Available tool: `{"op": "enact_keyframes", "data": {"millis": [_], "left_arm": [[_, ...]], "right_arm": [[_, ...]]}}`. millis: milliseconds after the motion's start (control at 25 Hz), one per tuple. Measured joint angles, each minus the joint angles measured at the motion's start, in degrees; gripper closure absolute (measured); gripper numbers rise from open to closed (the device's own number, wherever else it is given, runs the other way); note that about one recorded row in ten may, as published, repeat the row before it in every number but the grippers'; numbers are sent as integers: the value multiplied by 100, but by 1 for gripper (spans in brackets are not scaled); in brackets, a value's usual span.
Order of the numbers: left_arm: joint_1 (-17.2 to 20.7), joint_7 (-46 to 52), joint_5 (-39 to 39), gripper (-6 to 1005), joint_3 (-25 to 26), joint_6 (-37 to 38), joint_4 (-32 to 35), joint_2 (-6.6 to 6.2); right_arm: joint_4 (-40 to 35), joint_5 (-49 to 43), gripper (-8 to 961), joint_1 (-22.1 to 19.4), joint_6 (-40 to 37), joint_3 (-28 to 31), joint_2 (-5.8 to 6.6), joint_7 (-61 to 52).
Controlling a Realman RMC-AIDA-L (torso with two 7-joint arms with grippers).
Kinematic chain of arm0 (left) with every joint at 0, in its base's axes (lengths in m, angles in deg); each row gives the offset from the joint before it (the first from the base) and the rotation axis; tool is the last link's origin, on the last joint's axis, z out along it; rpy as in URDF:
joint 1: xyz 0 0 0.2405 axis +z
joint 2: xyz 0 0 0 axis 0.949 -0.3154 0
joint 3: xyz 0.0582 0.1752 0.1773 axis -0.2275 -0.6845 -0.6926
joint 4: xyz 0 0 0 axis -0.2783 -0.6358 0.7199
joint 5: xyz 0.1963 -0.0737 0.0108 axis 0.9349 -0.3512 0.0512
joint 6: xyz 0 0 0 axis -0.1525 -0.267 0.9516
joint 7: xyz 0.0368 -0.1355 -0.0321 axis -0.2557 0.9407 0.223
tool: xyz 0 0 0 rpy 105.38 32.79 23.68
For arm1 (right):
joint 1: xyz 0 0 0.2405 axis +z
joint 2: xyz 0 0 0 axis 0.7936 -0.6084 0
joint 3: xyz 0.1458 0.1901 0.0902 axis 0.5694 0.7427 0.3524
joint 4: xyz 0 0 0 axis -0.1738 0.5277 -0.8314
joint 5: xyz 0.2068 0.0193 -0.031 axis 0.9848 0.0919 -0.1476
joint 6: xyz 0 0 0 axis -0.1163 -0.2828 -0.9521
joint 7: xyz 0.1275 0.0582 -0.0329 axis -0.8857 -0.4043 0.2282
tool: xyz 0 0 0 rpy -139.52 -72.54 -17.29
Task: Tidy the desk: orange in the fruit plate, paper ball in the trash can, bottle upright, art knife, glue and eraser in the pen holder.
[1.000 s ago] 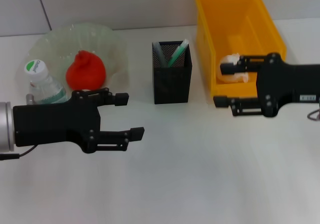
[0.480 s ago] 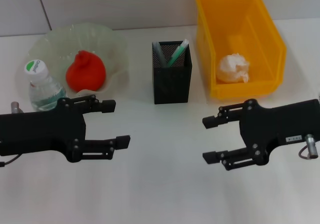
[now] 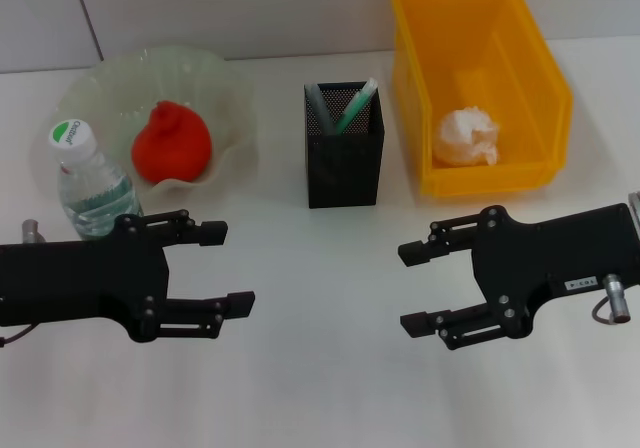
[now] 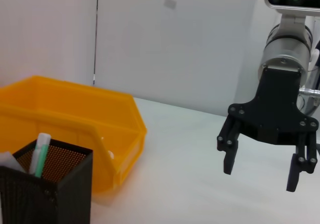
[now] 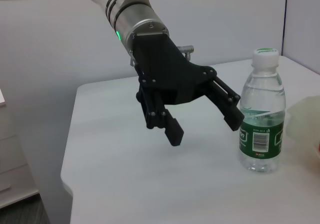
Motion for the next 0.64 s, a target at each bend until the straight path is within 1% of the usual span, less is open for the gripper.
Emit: {"op": "enact_keyframes", "data": {"millis": [240, 640], "left_arm": [[10, -2, 4, 155, 112, 58, -3, 6], [8, -2, 10, 155, 117, 35, -5, 15]], "right_arm": [[-23, 25, 245, -29, -12, 47, 0, 44], [-3, 35, 245, 0, -13, 2, 0, 54]]}}
